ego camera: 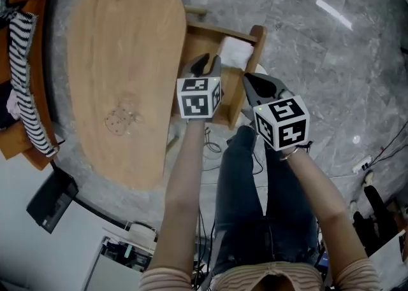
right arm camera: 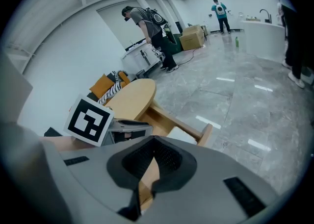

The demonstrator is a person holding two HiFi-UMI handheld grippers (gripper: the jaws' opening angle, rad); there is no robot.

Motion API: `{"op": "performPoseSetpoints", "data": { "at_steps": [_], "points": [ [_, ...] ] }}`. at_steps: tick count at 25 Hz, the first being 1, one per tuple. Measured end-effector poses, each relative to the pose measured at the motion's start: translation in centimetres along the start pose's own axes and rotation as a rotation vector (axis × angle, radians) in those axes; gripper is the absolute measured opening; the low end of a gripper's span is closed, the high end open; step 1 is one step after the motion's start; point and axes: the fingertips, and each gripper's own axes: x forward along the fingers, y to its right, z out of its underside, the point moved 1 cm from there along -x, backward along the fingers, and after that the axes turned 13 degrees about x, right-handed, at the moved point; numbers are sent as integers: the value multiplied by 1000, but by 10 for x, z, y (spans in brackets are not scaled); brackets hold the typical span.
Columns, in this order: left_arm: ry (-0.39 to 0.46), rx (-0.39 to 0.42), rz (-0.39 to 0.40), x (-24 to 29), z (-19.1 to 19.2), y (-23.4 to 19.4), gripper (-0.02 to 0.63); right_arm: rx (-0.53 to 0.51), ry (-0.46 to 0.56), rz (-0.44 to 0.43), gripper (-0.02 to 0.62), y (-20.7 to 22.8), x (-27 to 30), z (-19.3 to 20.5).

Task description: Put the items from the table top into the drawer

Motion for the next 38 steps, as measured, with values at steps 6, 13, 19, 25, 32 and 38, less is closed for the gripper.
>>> {"op": "performPoseSetpoints", "data": {
  "at_steps": [6,13,19,25,32,38],
  "points": [
    [67,-71,-30,-39,-15,2,95,-50,16,-24,8,-25,-12,-18],
    [148,-107,-68,-96,-35,8,65,-112,49,-55,8,-67,-42,-34],
    [234,-158,-106,-147,-49,10,43,-111,89,-86,8,-93,-80,-45],
    [308,-166,-127,-181,-68,12,23,-109,177,-87,8,-103,-119,-65],
    [357,-116,-129,-228,-82,29,15,-125,227,-94,8,-121,-158,-57],
    [424,-112,-123,-263,-92,46,15,-146,286,-100,8,-133,-183,-58]
  ]
}}
